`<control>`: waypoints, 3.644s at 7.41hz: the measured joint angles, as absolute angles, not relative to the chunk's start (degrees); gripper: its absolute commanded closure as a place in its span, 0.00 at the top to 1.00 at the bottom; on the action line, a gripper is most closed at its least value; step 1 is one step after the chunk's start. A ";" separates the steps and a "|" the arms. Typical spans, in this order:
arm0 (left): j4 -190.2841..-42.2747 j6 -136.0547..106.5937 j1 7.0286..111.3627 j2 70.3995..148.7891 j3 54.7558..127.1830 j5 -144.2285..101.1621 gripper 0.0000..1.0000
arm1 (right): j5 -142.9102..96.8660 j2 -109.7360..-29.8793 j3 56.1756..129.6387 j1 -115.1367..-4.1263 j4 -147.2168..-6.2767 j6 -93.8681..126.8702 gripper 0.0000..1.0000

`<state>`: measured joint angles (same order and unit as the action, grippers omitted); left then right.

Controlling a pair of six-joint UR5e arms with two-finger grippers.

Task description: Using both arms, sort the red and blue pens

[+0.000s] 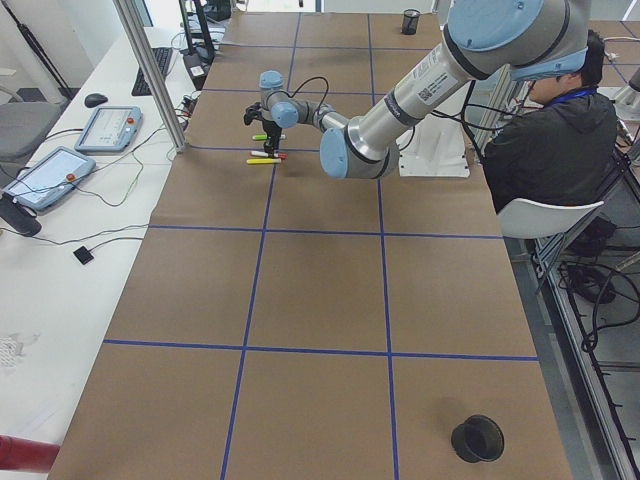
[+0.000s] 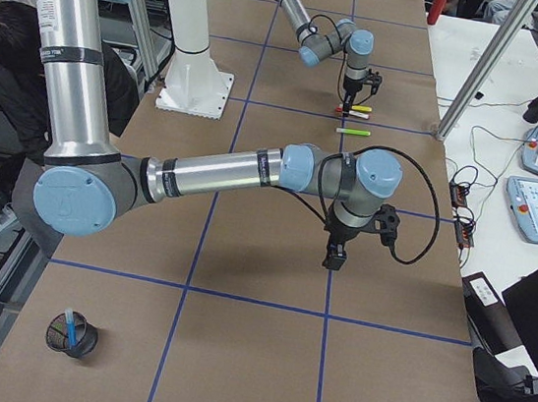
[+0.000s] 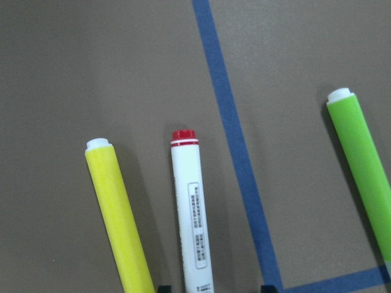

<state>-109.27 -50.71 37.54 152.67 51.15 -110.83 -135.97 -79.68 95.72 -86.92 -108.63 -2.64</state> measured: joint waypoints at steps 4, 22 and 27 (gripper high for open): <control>-109.41 -50.72 37.53 152.59 50.91 -110.83 0.46 | -135.97 -79.76 95.49 -86.92 -108.63 -2.64 1.00; -98.13 -50.86 49.28 130.81 82.79 -126.10 0.00 | -136.13 -79.97 95.35 -86.92 -108.62 -2.64 1.00; -86.55 -46.78 60.58 113.50 99.80 -126.18 0.00 | -136.14 -80.00 95.39 -86.73 -108.38 -2.64 1.00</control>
